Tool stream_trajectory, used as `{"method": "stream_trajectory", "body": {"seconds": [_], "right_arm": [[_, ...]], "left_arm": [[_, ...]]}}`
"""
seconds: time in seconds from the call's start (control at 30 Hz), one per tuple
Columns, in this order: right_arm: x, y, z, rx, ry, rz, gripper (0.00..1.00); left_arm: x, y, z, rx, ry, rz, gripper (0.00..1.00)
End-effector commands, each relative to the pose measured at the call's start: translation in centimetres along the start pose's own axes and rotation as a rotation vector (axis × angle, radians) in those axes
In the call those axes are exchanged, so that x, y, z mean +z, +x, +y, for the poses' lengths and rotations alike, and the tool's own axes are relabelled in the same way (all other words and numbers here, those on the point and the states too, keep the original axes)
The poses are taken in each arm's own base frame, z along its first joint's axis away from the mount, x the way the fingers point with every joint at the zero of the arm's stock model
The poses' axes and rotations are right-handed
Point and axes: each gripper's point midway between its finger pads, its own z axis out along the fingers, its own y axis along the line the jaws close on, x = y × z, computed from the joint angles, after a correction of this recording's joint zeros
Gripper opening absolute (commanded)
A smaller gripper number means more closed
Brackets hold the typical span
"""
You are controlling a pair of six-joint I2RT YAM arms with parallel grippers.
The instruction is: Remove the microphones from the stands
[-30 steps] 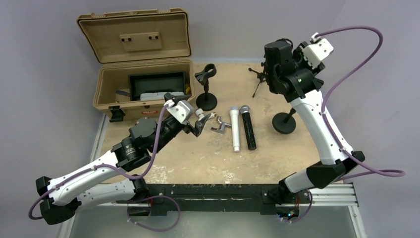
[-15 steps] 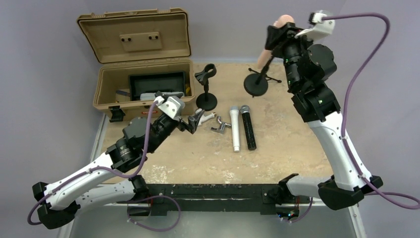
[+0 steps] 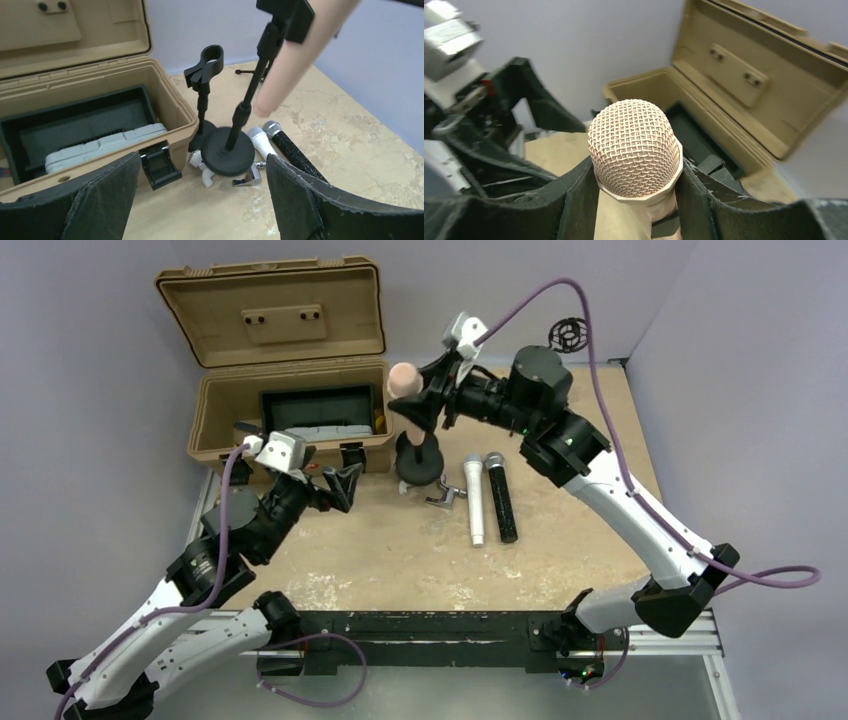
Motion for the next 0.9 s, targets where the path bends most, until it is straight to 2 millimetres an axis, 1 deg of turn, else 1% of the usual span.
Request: {"method": "stream_trajectory", "body": {"seconds": [0.0,0.07,0.17,0.23,0.27,0.33,0.47,0.6,0.67,0.77,0.87], "right_arm": [[0.6,-5.0,4.9,-0.167,-0.181,-0.167,0.00],[1.2,-3.8,5.8,-0.157,-0.210,-0.146,0.00],[1.5,-2.5,6.6,-0.147,-0.242,-0.132,0.00],[1.7,-0.9,6.9,-0.147,-0.267,-0.108,0.00],[1.9,0.0,7.0,-0.150,-0.277,-0.092,0.00],[2.0,2.1,7.2,-0.147,-0.297,-0.055,0.00],[1.8,3.8,8.7,-0.136,-0.395,-0.058,0.00],[1.2,6.1,10.3,-0.111,-0.533,-0.015,0.00],[0.5,7.4,10.6,-0.092,-0.612,0.012,0.00],[-0.6,8.3,10.7,-0.071,-0.704,0.042,0.00],[-1.6,7.1,11.1,-0.073,-0.752,0.011,0.00]], "left_arm": [[-1.9,-0.3,2.5,-0.051,-0.116,0.022,0.93],[-2.8,-0.3,3.4,-0.058,-0.148,0.018,0.93],[-3.8,-0.3,4.2,-0.071,-0.169,0.000,0.93],[-4.2,0.0,4.4,-0.075,-0.170,-0.002,0.93],[-4.3,0.5,4.5,-0.072,-0.171,0.007,0.93],[-4.2,1.0,4.2,-0.077,-0.158,0.022,0.93],[-3.6,2.0,2.9,-0.107,-0.107,0.059,0.93],[-2.9,2.1,1.9,-0.141,-0.072,0.065,0.93],[-2.7,2.0,1.4,-0.145,-0.056,0.066,0.93],[-2.4,1.6,0.9,-0.139,-0.034,0.066,0.93],[-2.3,0.6,0.0,-0.121,0.015,0.061,0.94]]}}
